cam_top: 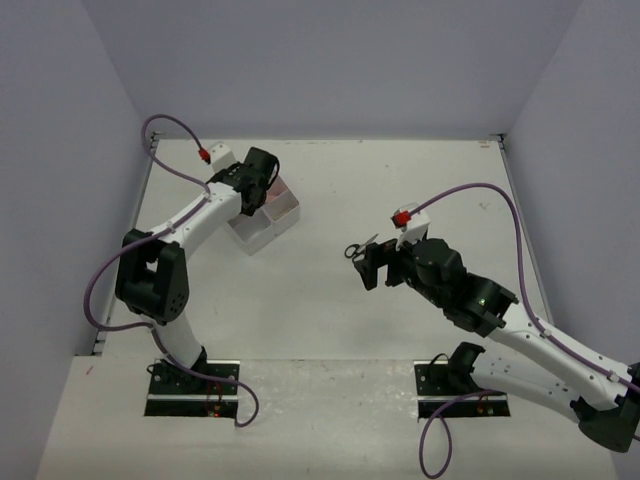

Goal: Sort the stationery into containers
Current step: Place the stationery in the storage box.

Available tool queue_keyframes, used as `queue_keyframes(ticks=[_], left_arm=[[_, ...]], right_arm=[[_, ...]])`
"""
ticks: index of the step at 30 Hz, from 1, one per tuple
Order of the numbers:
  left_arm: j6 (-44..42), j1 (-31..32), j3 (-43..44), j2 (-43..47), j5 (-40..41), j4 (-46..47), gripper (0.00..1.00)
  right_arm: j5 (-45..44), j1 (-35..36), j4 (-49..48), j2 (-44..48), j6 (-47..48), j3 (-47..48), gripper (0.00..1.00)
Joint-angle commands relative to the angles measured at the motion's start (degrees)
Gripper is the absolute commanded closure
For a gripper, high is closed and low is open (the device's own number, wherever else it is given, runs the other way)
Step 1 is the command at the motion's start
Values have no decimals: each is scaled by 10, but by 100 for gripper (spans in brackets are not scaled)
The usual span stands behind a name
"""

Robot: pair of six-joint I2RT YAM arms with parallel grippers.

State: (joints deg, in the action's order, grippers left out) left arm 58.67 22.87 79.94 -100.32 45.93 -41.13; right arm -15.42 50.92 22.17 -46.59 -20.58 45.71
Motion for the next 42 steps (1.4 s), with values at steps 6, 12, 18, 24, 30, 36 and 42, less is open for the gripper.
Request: queue_keyframes(ticks=[6,12,18,24,30,36,42], left_arm=[[-6,-5,0,-13,-17,43,73],[-6,-5,-8,-16,-21,46,64],[-4,-5,-37,-7,-24,59,61],[-6,-6,-39,-6,-25,55,47],[-20,-6,-38,17,-49,68,32],[-27,-6,-44,47,-78,80,25],[-47,-6,-53,130,-145,79,4]], right_arm=[[6,-2,-22,-10,-4,0,1],[8,-3,-22,-10,-4,1,1],[8,-3,-22,-13,-4,1,1],[10,-2,-23,-15,-5,1,1],[7,-3,-22,-19,-4,3,1],[-5,-2,-22,-29,-8,3,1],[-63,-35,5,-83,-60,16,1]])
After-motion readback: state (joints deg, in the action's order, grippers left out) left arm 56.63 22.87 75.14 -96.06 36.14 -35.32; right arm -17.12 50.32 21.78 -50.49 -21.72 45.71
